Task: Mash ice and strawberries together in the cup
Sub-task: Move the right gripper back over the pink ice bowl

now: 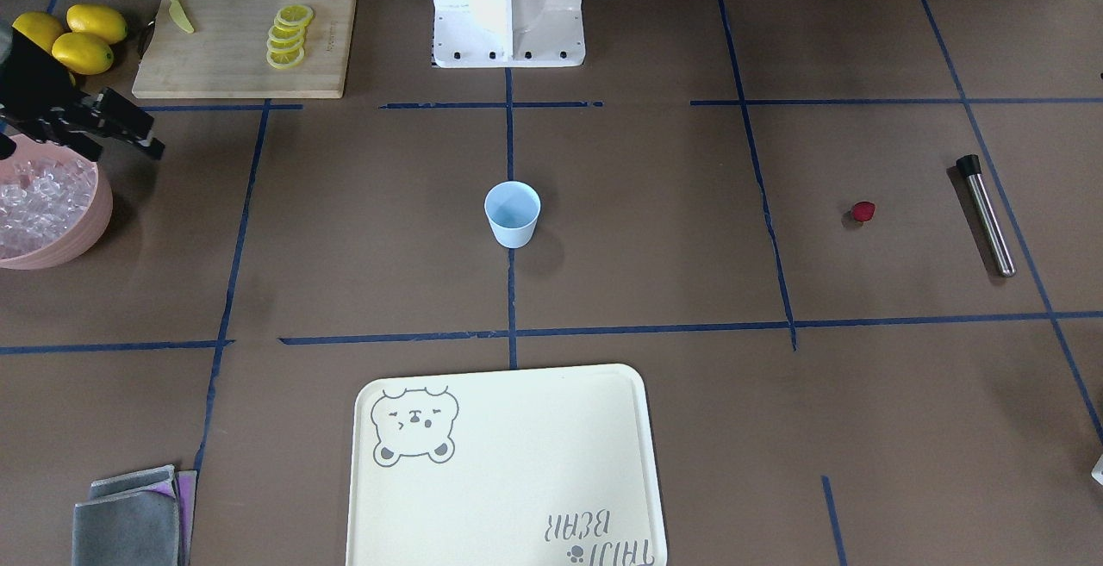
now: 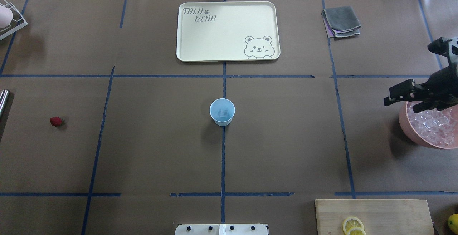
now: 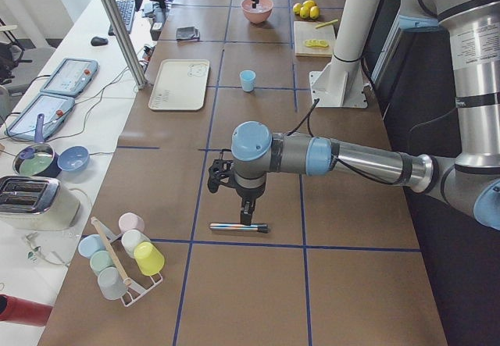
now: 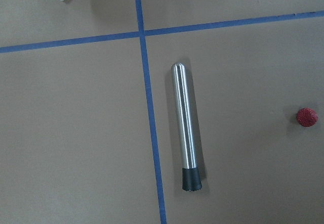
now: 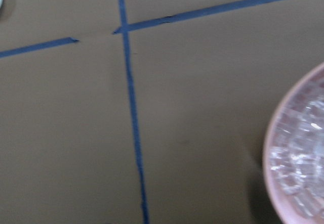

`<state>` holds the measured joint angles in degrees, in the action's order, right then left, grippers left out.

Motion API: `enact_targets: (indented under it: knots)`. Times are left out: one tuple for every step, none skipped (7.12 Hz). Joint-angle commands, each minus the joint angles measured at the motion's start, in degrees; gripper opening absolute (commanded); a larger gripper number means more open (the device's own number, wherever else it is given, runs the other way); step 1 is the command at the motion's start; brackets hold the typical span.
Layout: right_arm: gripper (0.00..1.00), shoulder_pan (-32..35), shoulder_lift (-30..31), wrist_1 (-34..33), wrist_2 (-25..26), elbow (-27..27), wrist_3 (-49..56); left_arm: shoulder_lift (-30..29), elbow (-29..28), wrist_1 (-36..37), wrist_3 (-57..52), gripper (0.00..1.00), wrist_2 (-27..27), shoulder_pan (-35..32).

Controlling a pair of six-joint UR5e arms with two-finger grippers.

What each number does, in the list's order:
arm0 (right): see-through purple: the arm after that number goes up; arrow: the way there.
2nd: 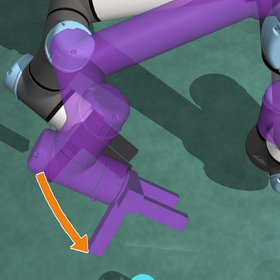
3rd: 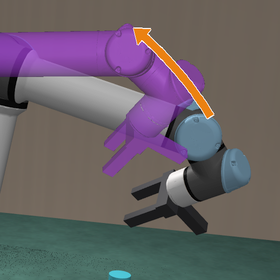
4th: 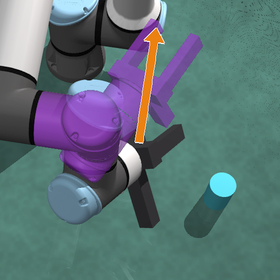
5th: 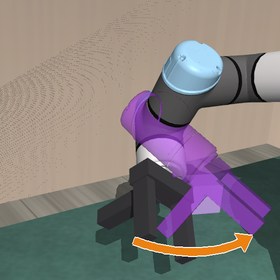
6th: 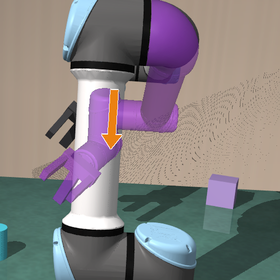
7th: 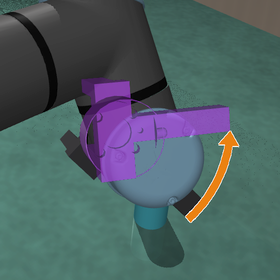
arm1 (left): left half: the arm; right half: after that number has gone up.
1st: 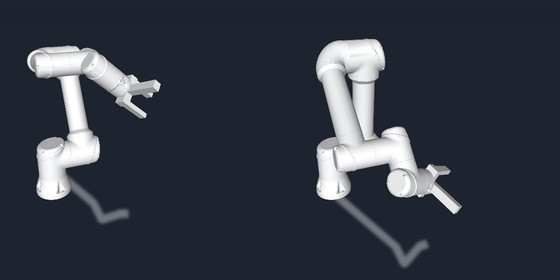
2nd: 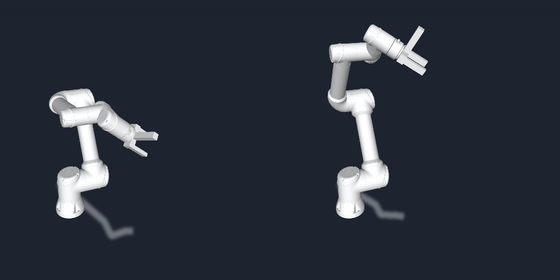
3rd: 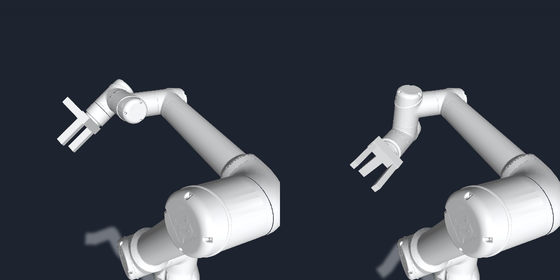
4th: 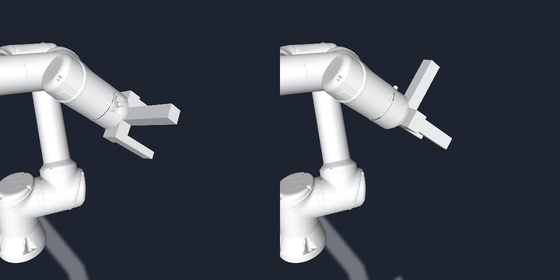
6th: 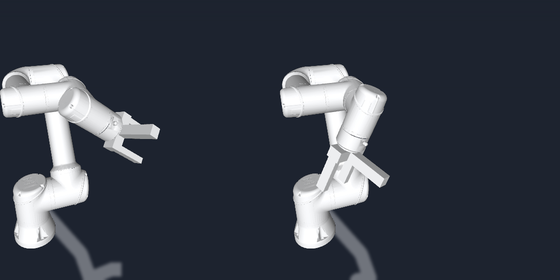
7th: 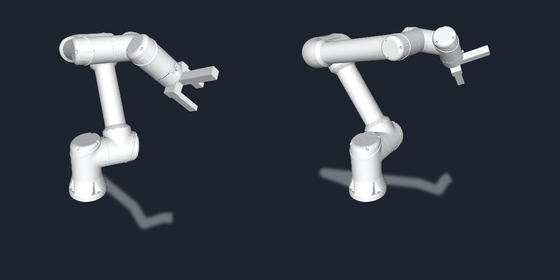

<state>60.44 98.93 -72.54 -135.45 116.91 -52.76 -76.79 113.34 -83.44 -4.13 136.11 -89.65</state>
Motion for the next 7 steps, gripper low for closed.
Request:
enact_targets:
  knots:
    - [0.98, 1.5, 7.0, -0.5, 3.1, 0.0, 5.2, 0.1, 0.2, 0.1, 0.0, 1.0, 0.0, 0.0]
    - [0.97, 1.4, 7.7, -0.5, 8.3, -0.4, 2.1, 0.5, 0.3, 0.1, 0.0, 1.0, 0.0, 0.0]
    - [0.96, 1.4, 7.7, 0.1, 8.5, -2.5, -2.3, 1.5, 1.5, 0.1, 0.0, 1.0, 0.0, 0.0]
    - [0.96, 1.4, 7.5, 0.0, 8.7, -3.6, -7.0, 2.2, 2.2, 0.1, 0.0, 1.0, 0.0, 0.0]
    - [0.95, 0.9, 6.4, 0.1, 8.7, -5.3, -13.5, 2.3, 2.2, 0.1, 0.0, 1.0, 0.0, 0.0]
    - [0.92, 0.9, 4.6, 0.1, 8.6, -6.7, -18.9, 2.3, 2.2, 0.1, 0.0, 1.0, 0.0, 0.0]
    - [0.86, 0.6, 4.3, 0.1, 8.6, -7.1, -20.5, 2.3, 2.2, 0.1, 0.0, 1.0, 0.0, 0.1]
